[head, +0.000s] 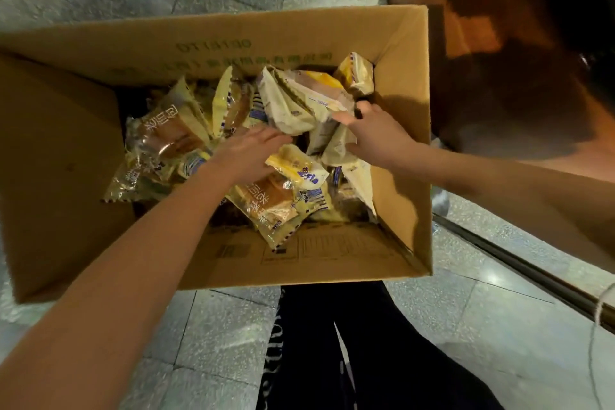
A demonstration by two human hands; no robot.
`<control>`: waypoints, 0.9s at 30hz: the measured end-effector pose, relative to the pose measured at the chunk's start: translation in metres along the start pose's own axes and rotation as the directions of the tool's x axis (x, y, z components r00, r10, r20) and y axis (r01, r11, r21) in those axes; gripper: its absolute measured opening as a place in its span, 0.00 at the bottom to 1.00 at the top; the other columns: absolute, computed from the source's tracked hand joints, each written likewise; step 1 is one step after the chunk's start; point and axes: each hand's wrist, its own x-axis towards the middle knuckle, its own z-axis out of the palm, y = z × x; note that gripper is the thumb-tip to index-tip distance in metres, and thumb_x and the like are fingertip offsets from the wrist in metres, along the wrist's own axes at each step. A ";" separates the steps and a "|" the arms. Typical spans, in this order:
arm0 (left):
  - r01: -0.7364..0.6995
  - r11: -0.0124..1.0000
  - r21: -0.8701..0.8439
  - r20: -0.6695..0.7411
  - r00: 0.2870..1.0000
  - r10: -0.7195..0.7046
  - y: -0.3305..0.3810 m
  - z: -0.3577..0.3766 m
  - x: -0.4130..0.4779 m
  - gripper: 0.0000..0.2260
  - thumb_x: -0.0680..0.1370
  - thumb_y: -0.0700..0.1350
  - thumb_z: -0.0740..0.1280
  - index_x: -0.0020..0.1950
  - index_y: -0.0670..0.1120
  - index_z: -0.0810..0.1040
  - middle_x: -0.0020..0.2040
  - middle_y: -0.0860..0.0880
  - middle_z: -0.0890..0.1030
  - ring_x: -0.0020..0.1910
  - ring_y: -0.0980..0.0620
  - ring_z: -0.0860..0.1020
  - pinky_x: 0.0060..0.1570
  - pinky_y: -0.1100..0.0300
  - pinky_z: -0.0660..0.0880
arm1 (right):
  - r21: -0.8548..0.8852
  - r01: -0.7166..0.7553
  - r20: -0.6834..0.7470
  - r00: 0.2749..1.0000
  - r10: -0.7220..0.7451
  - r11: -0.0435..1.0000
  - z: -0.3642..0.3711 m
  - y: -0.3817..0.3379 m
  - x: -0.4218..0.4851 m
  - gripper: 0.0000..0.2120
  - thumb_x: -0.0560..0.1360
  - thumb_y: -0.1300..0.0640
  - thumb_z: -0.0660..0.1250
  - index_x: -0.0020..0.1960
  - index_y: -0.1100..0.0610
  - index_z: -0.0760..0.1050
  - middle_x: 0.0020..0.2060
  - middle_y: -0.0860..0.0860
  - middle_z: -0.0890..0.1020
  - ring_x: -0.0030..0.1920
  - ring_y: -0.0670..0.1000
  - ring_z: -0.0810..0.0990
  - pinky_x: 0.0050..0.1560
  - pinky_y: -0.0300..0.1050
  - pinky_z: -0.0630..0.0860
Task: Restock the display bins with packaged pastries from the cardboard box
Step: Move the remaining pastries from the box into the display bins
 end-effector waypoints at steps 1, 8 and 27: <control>-0.008 1.000 0.008 -0.002 1.000 0.008 -0.001 0.003 0.002 0.31 0.79 0.51 0.66 0.79 0.54 0.57 0.77 0.51 0.62 0.75 0.48 0.60 0.72 0.47 0.59 | -0.029 -0.002 0.018 1.000 0.003 1.000 0.004 0.000 0.002 0.30 0.79 0.55 0.63 0.78 0.47 0.55 0.68 0.63 0.65 0.64 0.64 0.68 0.59 0.56 0.71; -0.051 0.997 0.064 -0.022 0.998 0.052 -0.004 0.025 0.014 0.31 0.78 0.50 0.67 0.78 0.54 0.59 0.76 0.50 0.64 0.75 0.48 0.60 0.73 0.46 0.54 | 0.028 -0.020 0.171 0.985 0.015 0.999 0.032 -0.003 0.010 0.36 0.78 0.52 0.67 0.79 0.43 0.50 0.67 0.63 0.65 0.62 0.65 0.70 0.58 0.55 0.73; -0.016 0.976 0.215 -0.054 0.998 0.029 -0.006 0.050 0.029 0.34 0.76 0.52 0.66 0.79 0.59 0.55 0.73 0.49 0.68 0.69 0.39 0.64 0.68 0.43 0.59 | 0.161 -0.184 0.081 0.982 0.173 0.970 0.076 -0.018 0.023 0.29 0.74 0.59 0.71 0.71 0.50 0.64 0.74 0.66 0.49 0.39 0.61 0.75 0.50 0.55 0.79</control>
